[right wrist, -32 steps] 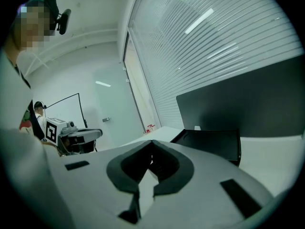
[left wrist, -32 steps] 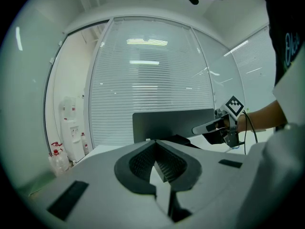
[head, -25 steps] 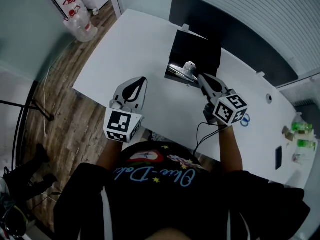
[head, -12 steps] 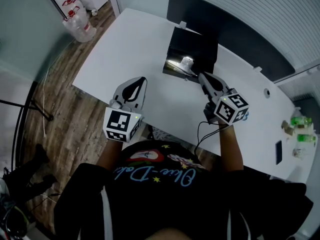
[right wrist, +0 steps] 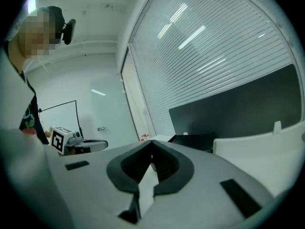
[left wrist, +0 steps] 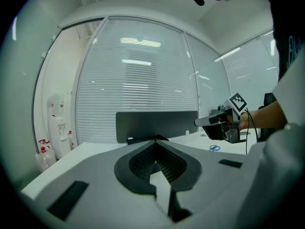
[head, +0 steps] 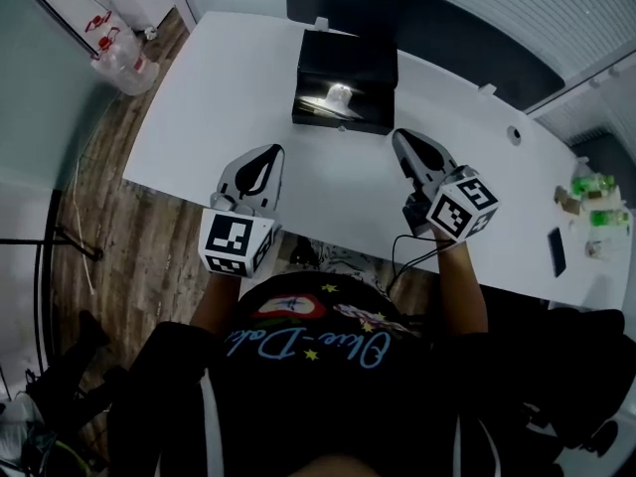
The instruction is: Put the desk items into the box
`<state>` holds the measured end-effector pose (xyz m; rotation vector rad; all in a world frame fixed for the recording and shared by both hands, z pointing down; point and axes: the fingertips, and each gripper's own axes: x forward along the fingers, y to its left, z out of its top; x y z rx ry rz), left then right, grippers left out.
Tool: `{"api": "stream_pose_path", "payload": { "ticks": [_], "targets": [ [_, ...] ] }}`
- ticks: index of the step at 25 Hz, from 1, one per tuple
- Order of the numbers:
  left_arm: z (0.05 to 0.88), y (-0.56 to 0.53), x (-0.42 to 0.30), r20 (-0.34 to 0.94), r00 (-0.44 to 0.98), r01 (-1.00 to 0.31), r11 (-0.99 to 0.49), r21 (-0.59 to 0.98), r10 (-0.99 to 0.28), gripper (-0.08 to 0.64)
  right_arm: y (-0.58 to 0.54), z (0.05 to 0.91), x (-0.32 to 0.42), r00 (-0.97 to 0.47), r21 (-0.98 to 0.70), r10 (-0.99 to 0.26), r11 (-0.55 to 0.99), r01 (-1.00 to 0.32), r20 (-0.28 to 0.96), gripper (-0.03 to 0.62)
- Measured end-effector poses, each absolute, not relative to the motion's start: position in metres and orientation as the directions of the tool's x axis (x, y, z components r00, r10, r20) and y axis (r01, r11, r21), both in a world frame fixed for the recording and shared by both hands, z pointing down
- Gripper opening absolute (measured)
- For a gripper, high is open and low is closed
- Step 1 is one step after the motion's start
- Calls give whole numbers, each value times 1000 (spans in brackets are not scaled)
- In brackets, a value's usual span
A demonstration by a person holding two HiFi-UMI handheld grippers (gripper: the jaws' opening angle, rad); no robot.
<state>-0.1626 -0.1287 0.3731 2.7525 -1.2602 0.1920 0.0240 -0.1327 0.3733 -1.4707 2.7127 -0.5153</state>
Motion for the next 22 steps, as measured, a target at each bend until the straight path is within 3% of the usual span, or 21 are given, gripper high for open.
{"api": "stream_pose_path", "payload": {
  "ticks": [22],
  "targets": [
    [368,-136,-83,182,729,-672,-740,7,-660,8,-102,351,133,-454,-306,-885,406,-861,103,9]
  ]
}}
